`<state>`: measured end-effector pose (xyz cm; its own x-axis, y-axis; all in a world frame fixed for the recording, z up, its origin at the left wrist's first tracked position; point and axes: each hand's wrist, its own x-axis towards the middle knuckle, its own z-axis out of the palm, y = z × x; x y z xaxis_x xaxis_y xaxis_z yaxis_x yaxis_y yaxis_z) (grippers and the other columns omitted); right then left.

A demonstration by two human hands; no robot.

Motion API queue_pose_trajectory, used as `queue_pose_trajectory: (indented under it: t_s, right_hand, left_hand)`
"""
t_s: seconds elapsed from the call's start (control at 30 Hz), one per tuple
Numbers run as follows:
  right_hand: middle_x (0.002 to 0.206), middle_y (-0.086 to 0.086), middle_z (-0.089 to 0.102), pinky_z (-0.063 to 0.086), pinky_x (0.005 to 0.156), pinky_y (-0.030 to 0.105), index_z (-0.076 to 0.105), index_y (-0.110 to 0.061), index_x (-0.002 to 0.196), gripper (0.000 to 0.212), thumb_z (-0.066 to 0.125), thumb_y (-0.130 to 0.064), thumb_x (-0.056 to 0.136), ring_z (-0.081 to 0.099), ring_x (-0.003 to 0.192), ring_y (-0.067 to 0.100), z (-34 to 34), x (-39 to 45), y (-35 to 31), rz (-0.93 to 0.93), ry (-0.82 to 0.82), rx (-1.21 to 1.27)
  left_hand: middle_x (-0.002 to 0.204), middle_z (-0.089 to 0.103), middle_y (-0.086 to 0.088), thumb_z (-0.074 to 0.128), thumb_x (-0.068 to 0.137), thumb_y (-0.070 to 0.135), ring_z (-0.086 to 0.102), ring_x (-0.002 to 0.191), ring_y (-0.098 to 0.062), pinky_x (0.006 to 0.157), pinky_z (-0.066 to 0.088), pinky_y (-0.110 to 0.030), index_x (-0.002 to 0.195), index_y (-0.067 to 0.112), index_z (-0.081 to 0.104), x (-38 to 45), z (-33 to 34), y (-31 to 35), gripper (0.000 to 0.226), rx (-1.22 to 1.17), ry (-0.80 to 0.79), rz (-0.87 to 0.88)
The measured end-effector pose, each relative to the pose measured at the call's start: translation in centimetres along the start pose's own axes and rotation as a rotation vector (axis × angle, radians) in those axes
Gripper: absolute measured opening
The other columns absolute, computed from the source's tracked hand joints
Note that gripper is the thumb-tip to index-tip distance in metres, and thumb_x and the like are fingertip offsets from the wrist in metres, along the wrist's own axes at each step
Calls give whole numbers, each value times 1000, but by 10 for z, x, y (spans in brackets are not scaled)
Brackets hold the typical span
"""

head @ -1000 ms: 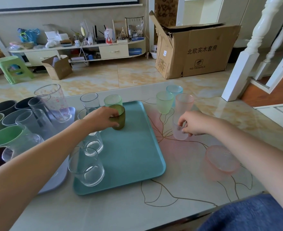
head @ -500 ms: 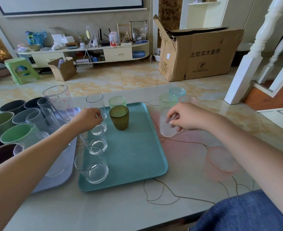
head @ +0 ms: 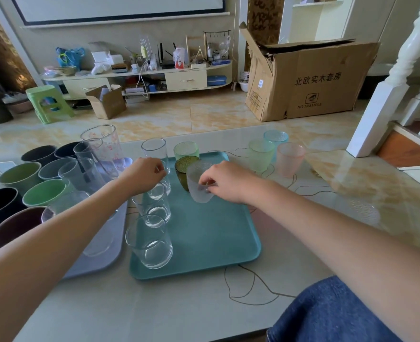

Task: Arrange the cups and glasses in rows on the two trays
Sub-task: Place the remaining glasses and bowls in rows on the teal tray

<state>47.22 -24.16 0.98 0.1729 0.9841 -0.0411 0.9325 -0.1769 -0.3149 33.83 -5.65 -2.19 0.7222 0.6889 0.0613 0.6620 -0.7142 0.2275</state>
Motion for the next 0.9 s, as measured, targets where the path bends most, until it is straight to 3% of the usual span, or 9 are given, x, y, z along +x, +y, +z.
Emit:
queue_pose_trajectory:
  t_s: [0.17, 0.33, 0.43, 0.53, 0.6, 0.77, 0.9]
  right_hand:
    - [106, 5, 69, 51, 77, 33, 70, -18, 103, 25, 54, -6, 87, 63, 98, 27, 17, 16, -10, -20, -85, -47]
    - [114, 10, 67, 52, 84, 34, 66, -15, 113, 25, 61, -12, 89, 63, 98, 28, 26, 25, -10, 12, -161, -39]
    - [116, 11, 66, 47, 74, 25, 63, -12, 118, 29, 60, -10, 89, 64, 94, 24, 24, 22, -9, 11, -176, 7]
    - [124, 8, 61, 47, 60, 20, 61, -12, 120, 31, 60, -7, 90, 58, 78, 15, 19, 16, -6, -2, -187, 110]
    - [125, 7, 61, 50, 63, 17, 63, -12, 118, 30, 60, -5, 89, 58, 74, 12, 12, 10, -1, 1, -159, 192]
    - [111, 9, 68, 57, 75, 32, 67, -9, 107, 25, 52, 3, 90, 72, 84, 22, -14, -23, 26, 104, -87, 374]
    - [92, 11, 72, 56, 60, 22, 69, -9, 104, 22, 54, 0, 89, 68, 65, 15, -40, -65, 56, 213, -16, 389]
  left_hand:
    - [109, 64, -9, 41, 93, 16, 61, 93, -26, 80, 52, -40, 107, 15, 61, -10, -1, 4, 24, 47, 119, 95]
    - [109, 65, -7, 43, 90, 9, 58, 101, -26, 85, 49, -39, 105, 14, 64, -17, 0, 10, 26, 22, 115, 160]
    - [109, 66, -7, 43, 89, 7, 58, 101, -26, 86, 49, -40, 103, 14, 65, -20, 0, 12, 27, -3, 112, 189]
    - [108, 66, -6, 39, 88, 4, 58, 101, -27, 85, 49, -40, 101, 14, 65, -19, -1, 17, 30, -26, 108, 202]
    - [106, 66, -6, 38, 87, 3, 58, 101, -27, 85, 49, -41, 100, 14, 64, -19, -2, 25, 31, -51, 126, 212]
    - [107, 66, -3, 39, 87, 3, 55, 103, -25, 85, 45, -35, 102, 15, 62, -22, -3, 66, 30, -51, 188, 313]
    - [112, 65, 0, 38, 87, 0, 53, 106, -23, 80, 35, -30, 109, 16, 61, -28, 9, 114, 35, 10, 167, 456]
